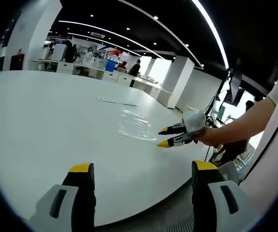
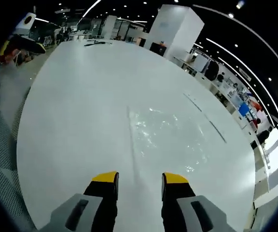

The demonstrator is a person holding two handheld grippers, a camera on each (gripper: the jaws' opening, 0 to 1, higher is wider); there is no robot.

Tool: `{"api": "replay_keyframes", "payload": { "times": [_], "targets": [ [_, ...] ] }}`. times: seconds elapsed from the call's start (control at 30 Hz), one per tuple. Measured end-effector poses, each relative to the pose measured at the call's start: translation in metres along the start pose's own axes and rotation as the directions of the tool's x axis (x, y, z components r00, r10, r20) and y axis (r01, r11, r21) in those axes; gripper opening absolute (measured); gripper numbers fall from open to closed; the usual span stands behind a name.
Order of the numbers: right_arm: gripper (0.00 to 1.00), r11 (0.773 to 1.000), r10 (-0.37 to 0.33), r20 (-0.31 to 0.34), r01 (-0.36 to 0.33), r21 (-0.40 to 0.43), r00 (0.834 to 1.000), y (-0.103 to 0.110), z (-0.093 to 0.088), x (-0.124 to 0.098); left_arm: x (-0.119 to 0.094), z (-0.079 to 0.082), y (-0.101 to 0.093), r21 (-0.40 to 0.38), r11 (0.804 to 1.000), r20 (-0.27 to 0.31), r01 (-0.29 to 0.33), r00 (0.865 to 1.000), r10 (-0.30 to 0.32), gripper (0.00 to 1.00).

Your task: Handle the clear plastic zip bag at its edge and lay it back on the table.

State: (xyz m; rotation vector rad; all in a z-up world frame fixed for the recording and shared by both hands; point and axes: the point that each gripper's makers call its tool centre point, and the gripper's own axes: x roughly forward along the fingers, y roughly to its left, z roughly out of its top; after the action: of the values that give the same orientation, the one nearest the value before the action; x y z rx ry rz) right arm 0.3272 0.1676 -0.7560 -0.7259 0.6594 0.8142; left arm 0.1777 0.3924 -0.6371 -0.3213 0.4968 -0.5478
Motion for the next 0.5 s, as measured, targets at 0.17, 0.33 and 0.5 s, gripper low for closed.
{"api": "replay_keyframes", "payload": {
  "times": [0.17,0.33,0.5],
  "targets": [
    [0.3,1.0,0.009,-0.015,-0.01,-0.019,1.0,-0.003,0.0,0.006,0.0,0.0,0.001,-0.003,1.0,0.0,-0.005,1.0,0.005,0.81],
    [0.26,0.999,0.019,-0.026,-0.02,-0.033,0.999,-0.006,-0.003,0.013,0.0,0.0,0.002,-0.005,1.0,-0.004,-0.006,1.0,0.006,0.81],
    [0.19,0.997,0.037,-0.05,-0.041,-0.066,0.998,-0.005,-0.009,0.017,0.0,0.0,0.002,-0.008,1.0,-0.003,-0.012,1.0,0.012,0.81]
  ]
}}
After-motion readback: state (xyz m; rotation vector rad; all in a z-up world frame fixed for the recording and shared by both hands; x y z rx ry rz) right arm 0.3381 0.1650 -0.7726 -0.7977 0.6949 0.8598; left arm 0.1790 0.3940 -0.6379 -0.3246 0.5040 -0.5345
